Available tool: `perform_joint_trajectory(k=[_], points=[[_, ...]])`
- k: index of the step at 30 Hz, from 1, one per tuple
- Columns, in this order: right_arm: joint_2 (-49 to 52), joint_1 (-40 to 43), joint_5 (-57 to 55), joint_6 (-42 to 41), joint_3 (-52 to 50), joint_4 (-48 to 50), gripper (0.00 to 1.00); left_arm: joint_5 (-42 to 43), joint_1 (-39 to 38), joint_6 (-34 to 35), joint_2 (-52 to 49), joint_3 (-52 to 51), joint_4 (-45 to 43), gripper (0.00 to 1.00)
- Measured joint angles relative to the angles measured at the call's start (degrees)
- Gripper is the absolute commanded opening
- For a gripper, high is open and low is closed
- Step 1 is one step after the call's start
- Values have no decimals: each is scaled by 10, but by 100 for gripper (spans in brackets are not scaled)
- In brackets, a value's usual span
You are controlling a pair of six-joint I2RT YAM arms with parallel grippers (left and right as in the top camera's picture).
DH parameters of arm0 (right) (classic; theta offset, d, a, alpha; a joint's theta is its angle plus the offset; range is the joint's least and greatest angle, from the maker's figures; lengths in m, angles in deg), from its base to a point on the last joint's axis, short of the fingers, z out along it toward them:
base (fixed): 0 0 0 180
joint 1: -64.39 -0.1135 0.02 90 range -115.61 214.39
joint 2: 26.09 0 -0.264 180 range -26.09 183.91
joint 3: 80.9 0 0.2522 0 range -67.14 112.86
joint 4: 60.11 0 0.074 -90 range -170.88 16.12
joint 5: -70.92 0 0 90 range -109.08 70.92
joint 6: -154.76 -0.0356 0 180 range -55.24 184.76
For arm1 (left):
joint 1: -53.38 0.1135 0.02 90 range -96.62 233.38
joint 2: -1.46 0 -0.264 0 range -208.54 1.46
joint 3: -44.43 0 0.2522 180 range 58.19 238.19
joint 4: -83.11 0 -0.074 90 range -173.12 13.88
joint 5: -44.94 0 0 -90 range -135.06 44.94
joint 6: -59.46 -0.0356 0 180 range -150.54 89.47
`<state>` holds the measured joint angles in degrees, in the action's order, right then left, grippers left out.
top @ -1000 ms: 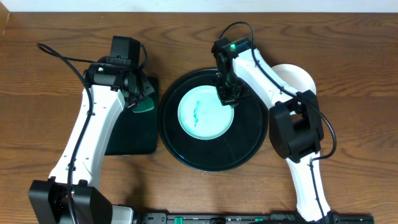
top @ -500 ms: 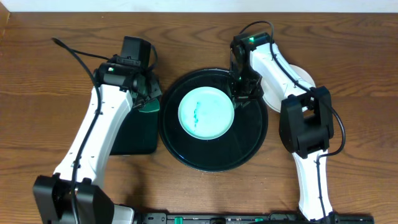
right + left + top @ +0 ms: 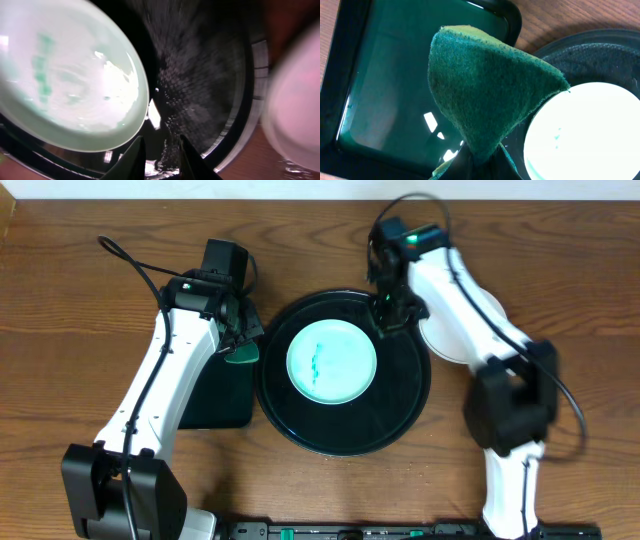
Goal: Clean dirty plates on tray and stack at the side
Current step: 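Pull the pale green plate to the round tray center with the right gripper, then scrub the pale green plate with the sponge in the left gripper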
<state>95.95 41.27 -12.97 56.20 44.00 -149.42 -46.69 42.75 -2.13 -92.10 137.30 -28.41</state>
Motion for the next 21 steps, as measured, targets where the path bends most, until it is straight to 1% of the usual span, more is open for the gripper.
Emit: perform_joint_trajectory(k=[2, 4, 5, 6, 7, 8, 9, 11, 16, 19, 21], points=[[-69, 0, -10, 0, -36, 35, 22, 0, 0, 0, 0, 0, -1, 7], [-154, 0, -19, -4, -111, 107, 27, 0, 0, 0, 0, 0, -1, 7], [-196, 0, -18, -9, -172, 167, 31, 0, 0, 0, 0, 0, -3, 7], [-218, 0, -17, -9, -209, 192, 41, 0, 0, 0, 0, -1, -3, 7], [-250, 0, -13, -16, -278, 235, 41, 0, 0, 0, 0, -1, -5, 7], [-256, 1, -5, -20, -309, 263, 41, 0, 0, 0, 0, -1, -6, 7], [-258, 2, 7, -25, -340, 295, 42, 0, 0, 0, 0, -1, -9, 7], [-245, 4, 31, -34, -381, 319, 42, 0, 0, 0, 0, -1, -10, 7], [-169, 7, 79, -48, -400, 330, 41, 0, -8, 0, 0, -1, -12, 7], [-136, 7, 95, -62, -400, 345, 35, 0, -21, 0, 0, -1, -13, 7], [-124, 7, 100, -73, -400, 362, 28, 0, -28, 0, 0, -1, -19, 7]])
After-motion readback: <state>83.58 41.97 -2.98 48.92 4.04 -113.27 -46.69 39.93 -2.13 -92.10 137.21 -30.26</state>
